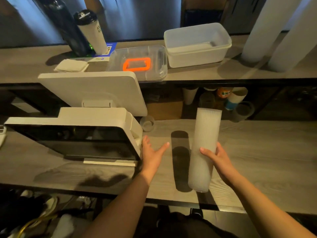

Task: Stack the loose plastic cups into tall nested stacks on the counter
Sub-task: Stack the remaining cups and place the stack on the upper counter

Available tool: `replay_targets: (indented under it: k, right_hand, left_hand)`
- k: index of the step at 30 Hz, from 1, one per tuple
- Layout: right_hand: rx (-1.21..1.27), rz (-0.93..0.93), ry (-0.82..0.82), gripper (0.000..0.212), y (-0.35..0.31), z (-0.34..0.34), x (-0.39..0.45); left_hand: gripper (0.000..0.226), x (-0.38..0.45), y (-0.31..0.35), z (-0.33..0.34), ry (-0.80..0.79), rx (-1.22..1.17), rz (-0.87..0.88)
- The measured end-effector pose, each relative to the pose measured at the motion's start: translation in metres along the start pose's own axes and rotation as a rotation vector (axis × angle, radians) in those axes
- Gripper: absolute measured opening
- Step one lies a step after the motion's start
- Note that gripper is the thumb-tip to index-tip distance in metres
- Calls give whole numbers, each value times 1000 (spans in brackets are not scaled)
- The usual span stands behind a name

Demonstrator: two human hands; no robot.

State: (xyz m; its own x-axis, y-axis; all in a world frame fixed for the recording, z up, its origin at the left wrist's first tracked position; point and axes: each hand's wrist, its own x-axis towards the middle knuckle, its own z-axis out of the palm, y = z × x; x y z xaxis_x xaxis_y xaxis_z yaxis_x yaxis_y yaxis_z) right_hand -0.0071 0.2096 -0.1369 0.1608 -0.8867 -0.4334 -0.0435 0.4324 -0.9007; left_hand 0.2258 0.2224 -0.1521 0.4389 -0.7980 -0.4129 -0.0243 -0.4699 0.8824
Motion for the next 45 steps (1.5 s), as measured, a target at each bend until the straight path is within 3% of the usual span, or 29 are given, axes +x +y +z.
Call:
replay_targets:
  k: [10,15,19,23,27,32,37,43,45]
  right_hand:
    - [-172,48,-36,105,0,-61,27]
    - [-242,76,-47,101,0,-77,40]
    - [-323,83,-51,119,-2,-91,46]
    - [-298,82,-49,105,-7,-98,47]
    - [-315,92,-2,107,-5,-103,48]
    - [-326,92,20,115,-1,-108,47]
    - [-304,92,30,103,2,-107,46]
    - [-326,104,11,87,3,-101,47]
    - [-374,119,-18,96,4,-99,47]
  left_hand:
    - [95,70,2,45,414,-19,-96]
    - [96,112,-18,54,460,-36,-123]
    - [96,135,-30,64,524,-4,-115]
    - [86,146,-31,73,647,106,-141]
    - [81,150,-29,80,762,187,-142]
    - [94,175,-35,85,770,96,-141]
    - [99,182,-26,85,738,176,-209]
    - [76,155,-20,80,714,186,-209]
    - [75,140,-21,75,624,226,-249]
